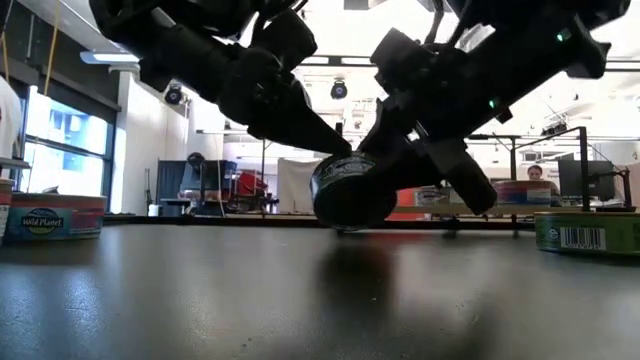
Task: Stack canned seafood by type on shelf
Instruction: Stack the green tuna can on top of the upper green tuna can on the shelf
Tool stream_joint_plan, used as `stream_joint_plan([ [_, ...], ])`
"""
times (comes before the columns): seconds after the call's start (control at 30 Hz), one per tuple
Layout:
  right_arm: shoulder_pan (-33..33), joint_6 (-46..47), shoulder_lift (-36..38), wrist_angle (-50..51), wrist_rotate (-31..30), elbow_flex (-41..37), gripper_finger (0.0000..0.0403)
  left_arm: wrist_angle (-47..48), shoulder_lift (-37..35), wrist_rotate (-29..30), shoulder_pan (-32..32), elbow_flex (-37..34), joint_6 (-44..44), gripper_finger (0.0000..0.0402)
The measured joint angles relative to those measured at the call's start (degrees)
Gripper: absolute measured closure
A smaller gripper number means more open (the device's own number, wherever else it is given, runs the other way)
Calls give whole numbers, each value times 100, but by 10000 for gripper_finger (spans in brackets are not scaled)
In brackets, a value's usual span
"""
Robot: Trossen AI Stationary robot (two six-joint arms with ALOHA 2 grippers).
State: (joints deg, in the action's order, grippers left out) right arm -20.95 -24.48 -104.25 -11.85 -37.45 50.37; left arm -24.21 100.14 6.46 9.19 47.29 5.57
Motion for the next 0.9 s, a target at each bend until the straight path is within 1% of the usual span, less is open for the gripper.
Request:
stream_joint_plan([
  [0.03,-1,159,0,257,-77,89,288,25,0,99,3,2,2,395],
  [0.1,-61,408,16,873,-247,275,286,167,-26,374,7,11,-27,393],
  [0.2,-222,835,79,1990,-461,601,286,683,-114,753,15,8,-146,390],
  [0.27,-350,1287,205,2844,-594,815,286,1115,-203,891,15,0,-304,390],
  [0.37,-535,2026,510,4095,-825,986,286,1562,-284,913,25,0,-609,390],
  [0.43,-646,2441,891,4888,-1103,985,286,1737,-268,915,57,-3,-785,390],
  [0.5,-697,2806,1408,5479,-1357,956,286,1709,-234,913,117,-9,-842,390],
  [0.6,-531,3028,2220,6268,-1476,834,286,1665,-225,914,210,-9,-846,390],
  [0.67,-219,2837,2774,6415,-1542,709,286,1521,-225,923,270,-9,-846,390],
  [0.77,534,2088,3535,6197,-1523,413,286,1163,-225,931,344,-9,-814,390],
  [0.83,1176,1423,3899,5725,-1366,131,286,949,-225,933,385,-9,-755,390],
  [0.9,1878,561,4188,4927,-966,-214,286,785,-221,933,427,-9,-699,390],
])
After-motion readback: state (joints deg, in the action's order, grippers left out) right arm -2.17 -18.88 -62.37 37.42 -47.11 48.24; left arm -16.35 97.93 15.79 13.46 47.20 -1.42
